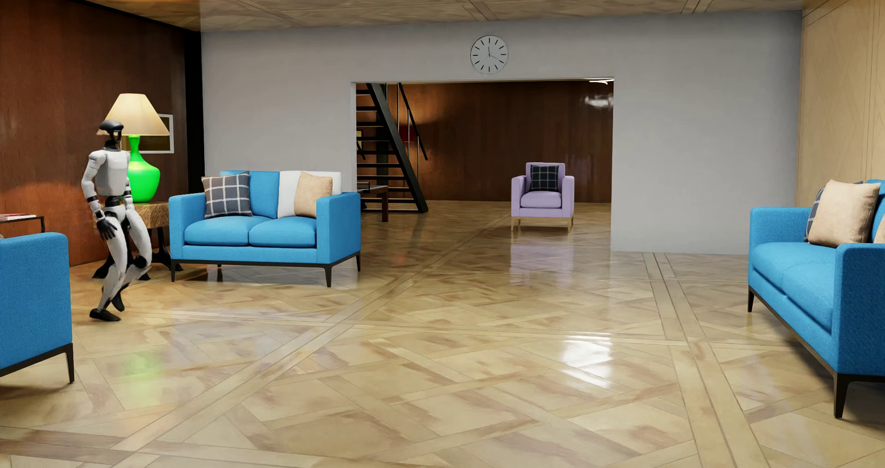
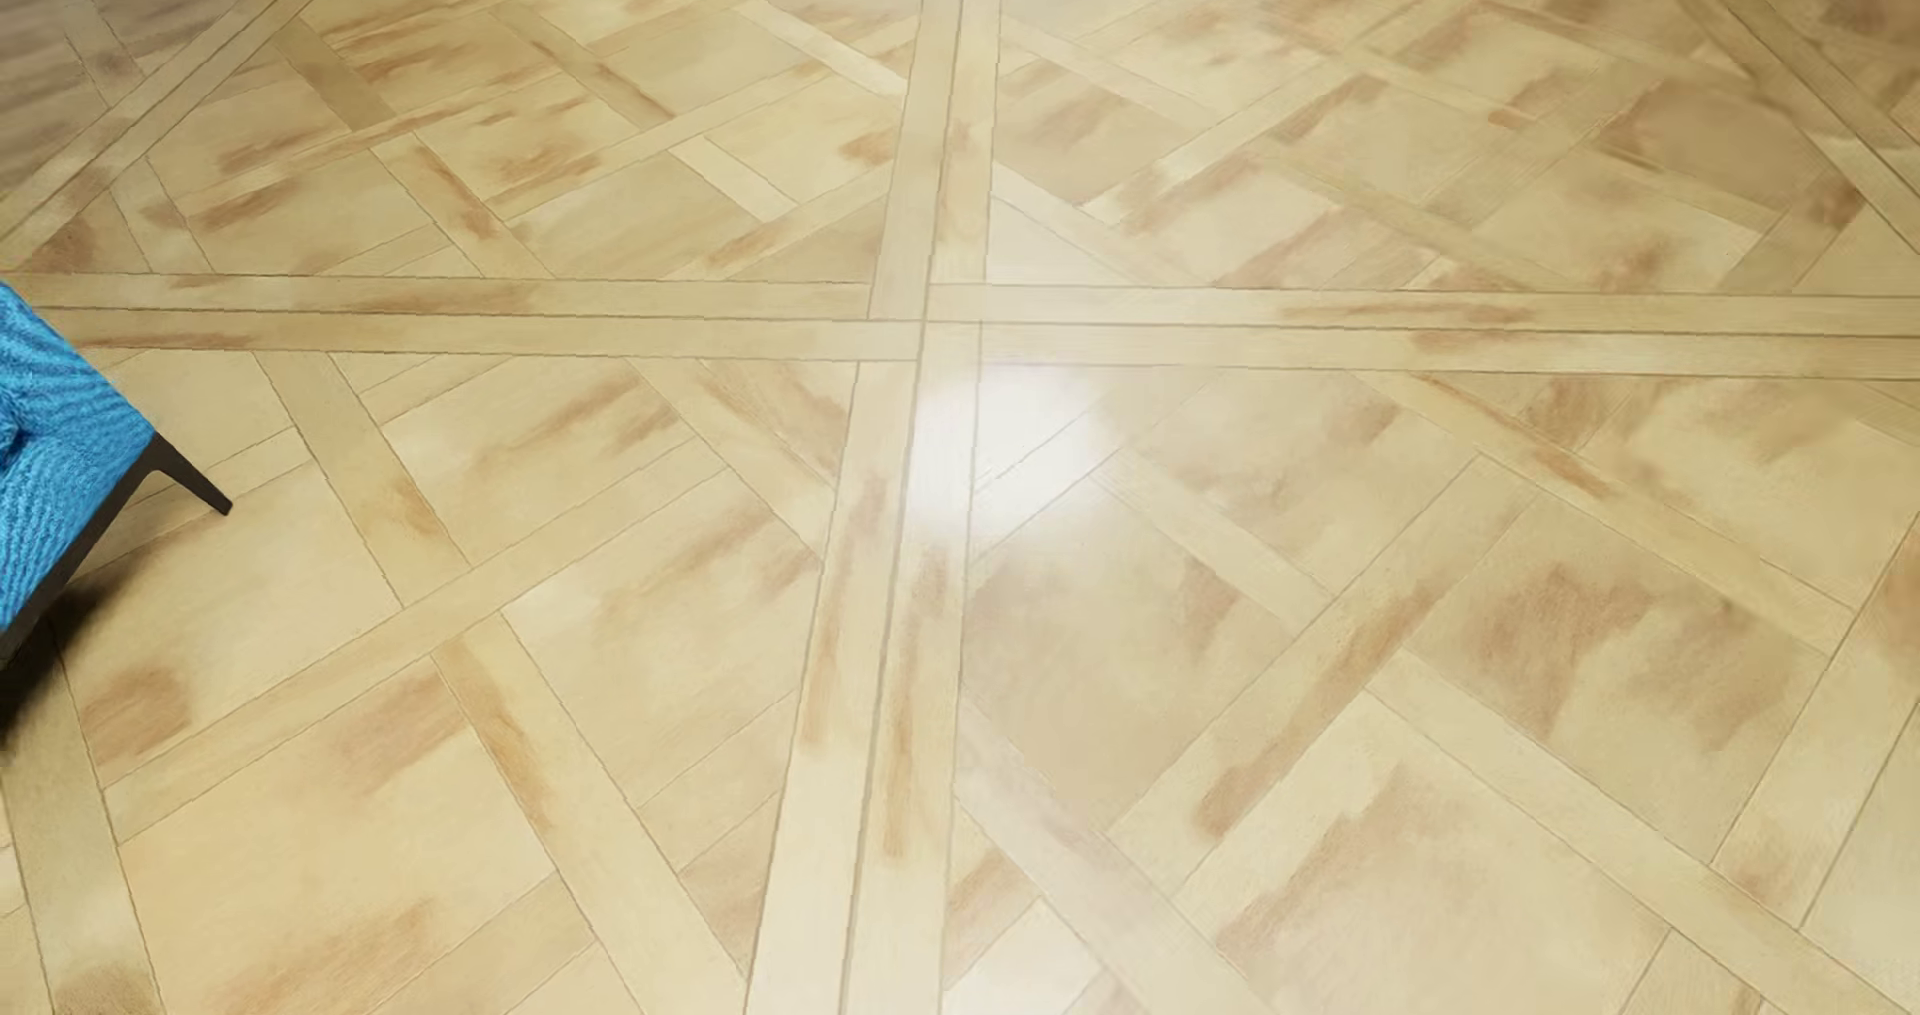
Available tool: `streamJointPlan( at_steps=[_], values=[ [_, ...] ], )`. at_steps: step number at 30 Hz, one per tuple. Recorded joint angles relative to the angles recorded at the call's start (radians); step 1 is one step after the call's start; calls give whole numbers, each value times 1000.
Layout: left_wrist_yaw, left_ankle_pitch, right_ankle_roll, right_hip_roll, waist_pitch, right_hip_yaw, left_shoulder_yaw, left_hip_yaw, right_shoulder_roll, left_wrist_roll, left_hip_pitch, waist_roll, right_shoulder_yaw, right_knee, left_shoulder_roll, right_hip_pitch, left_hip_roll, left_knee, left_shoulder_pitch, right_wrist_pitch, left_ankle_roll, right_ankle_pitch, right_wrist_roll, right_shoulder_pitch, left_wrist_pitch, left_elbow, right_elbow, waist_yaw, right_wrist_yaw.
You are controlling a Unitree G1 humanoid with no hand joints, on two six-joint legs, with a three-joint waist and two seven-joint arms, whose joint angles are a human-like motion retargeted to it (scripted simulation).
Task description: Walk towards the light purple armchair
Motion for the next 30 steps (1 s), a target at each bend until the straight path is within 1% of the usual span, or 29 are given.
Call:
streamJointPlan(
  at_steps=[1, 2, 3, 4, 5, 6, 7, 8, 9, 10, 11, 12, 13, 14, 15, 16, 17, 18, 20, 21, 22, 23, 24, 25, 26, 27, 28, 29, 30],
  values=[
    [0, 102, 0, -10, 11, 0, -57, 0, -14, 0, -39, -12, -9, -67, 14, 103, -14, -189, 9, 0, 0, -6, 0, -7, 0, 13, -54, 47, 0],
    [0, 155, 0, -22, 6, 0, -56, 0, -20, 0, -91, -21, -25, -97, 20, 168, -10, -375, 25, 0, 0, -30, 0, -23, 0, 11, -82, 92, 0],
    [0, 90, 0, -25, -3, 0, -51, 0, -32, 0, -126, -22, -27, -130, 26, 231, -8, -553, 45, 0, 0, -69, 0, -43, 0, 2, -110, 127, 0],
    [0, -135, 0, -21, -13, 0, -37, 0, -40, 0, -149, -22, -31, -148, 25, 288, -8, -690, 59, 0, 0, -114, 0, -72, 0, 15, -117, 138, 0],
    [0, -365, 0, -23, -24, 0, -58, 0, -48, 0, -163, -26, -35, -154, 21, 343, -9, -742, 66, 0, 0, -149, 0, -89, 0, 33, -125, 148, 0],
    [0, -415, 0, -25, -27, 0, -78, 0, -41, 0, -186, -28, -61, -139, 21, 369, 2, -730, 70, 0, 0, -165, 0, -97, 0, 40, -115, 179, 0],
    [0, -236, 0, -39, -20, 0, -92, 0, -36, 0, -204, -39, -70, -107, 17, 401, -14, -709, 74, 0, 0, -142, 0, -97, 0, 52, -96, 198, 0],
    [0, 2, 0, -58, -25, 0, -95, 0, -20, 0, -249, -60, -87, -60, 16, 410, -28, -629, 79, 0, 0, -57, 0, -89, 0, 54, -70, 209, 0],
    [0, 114, 0, -93, -20, 0, -110, 0, 2, 0, -250, -91, -98, 42, 14, 403, -56, -542, 72, 0, 0, 93, 0, -62, 0, 69, -36, 217, 0],
    [0, 112, 0, -115, -21, 0, -115, 0, 17, 0, -198, -106, -80, 208, 16, 367, -86, -504, 71, 0, 0, 297, 0, -30, 0, 80, 1, 193, 0],
    [0, 94, 0, -127, -30, 0, -83, 0, 24, 0, -153, -105, -64, 414, 7, 267, -118, -479, 72, 0, 0, 424, 0, 1, 0, 84, 16, 162, 0],
    [0, 44, 0, -149, -17, 0, -85, 0, 22, 0, -72, -113, -18, 616, 15, 175, -141, -489, 57, 0, 0, 347, 0, 19, 0, 56, 30, 127, 0],
    [0, -31, 0, -156, -6, 0, -76, 0, 21, 0, 28, -105, 2, 730, 17, 85, -140, -520, 37, 0, 0, 181, 0, 39, 0, 41, 34, 75, 0],
    [0, -99, 0, -142, -3, 0, -89, 0, 13, 0, 124, -73, 18, 765, 20, -7, -123, -561, 4, 0, 0, 69, 0, 55, 0, 20, 50, 12, 0],
    [0, -172, 0, -138, -16, 0, -82, 0, 12, 0, 196, -46, 0, 710, 20, -98, -109, -597, -33, 0, 0, 18, 0, 78, 0, 7, 69, -54, 0],
    [0, -256, 0, -140, -14, 0, -116, 0, 4, 0, 299, -27, 14, 583, 40, -145, -93, -652, -71, 0, 0, 12, 0, 106, 0, -29, 65, -115, 0],
    [0, -328, 0, -142, -12, 0, -84, 0, -6, 0, 387, -9, 6, 428, 54, -196, -72, -702, -99, 0, 0, 32, 0, 117, 0, -70, 82, -152, 0],
    [0, -404, 0, -147, -19, 0, -70, 0, -15, 0, 463, 7, 1, 250, 55, -223, -58, -737, -139, 0, 0, 76, 0, 137, 0, -70, 89, -186, 0],
    [0, -525, 0, -155, -51, 0, 15, 0, -22, 0, 560, 12, 24, -68, 69, -275, -47, -764, -200, 0, 0, 252, 0, 142, 0, -97, 117, -228, 0],
    [0, -539, 0, -156, -66, 0, 58, 0, -24, 0, 592, 21, 19, -481, 68, -316, -49, -763, -222, 0, 0, 346, 0, 143, 0, -100, 132, -227, 0],
    [0, -514, 0, -156, -67, 0, 65, 0, -29, 0, 621, 28, 36, -145, 84, -356, -28, -741, -232, 0, 0, 265, 0, 142, 0, -126, 131, -254, 0],
    [0, -453, 0, -127, -54, 0, 121, 0, -31, 0, 663, 44, 54, -52, 85, -375, 2, -699, -211, 0, 0, 275, 0, 134, 0, -152, 144, -282, 0],
    [0, -326, 0, -106, -70, 0, 148, 0, -30, 0, 651, 63, 59, 37, 66, -395, 31, -596, -190, 0, 0, 326, 0, 135, 0, -137, 163, -300, 0],
    [0, -122, 0, -55, -64, 0, 158, 0, -28, 0, 613, 96, 56, 118, 34, -365, 76, -415, -158, 0, 0, 290, 0, 132, 0, -105, 189, -305, 0],
    [0, 40, 0, -21, -65, 0, 143, 0, -21, 0, 496, 92, 39, 132, 23, -328, 71, -158, -130, 0, 0, 236, 0, 118, 0, -89, 196, -282, 0],
    [0, 42, 0, 18, -43, 0, 115, 0, -15, 0, 376, 98, 9, 121, 10, -256, 90, 100, -119, 0, 0, 187, 0, 114, 0, -68, 174, -260, 0],
    [0, -20, 0, 8, -26, 0, 44, 0, -16, 0, 259, 83, 19, 85, 9, -161, 85, 243, -117, 0, 0, 164, 0, 98, 0, -51, 142, -221, 0],
    [0, -33, 0, -14, -24, 0, 44, 0, -14, 0, 152, 52, 16, 45, -11, -80, 57, 250, -91, 0, 0, 153, 0, 90, 0, -27, 101, -161, 0],
    [0, 2, 0, -18, -14, 0, 21, 0, -17, 0, 65, 26, 25, 4, 12, -12, 50, 146, -45, 0, 0, 139, 0, 68, 0, -83, 57, -90, 0]
  ],
)
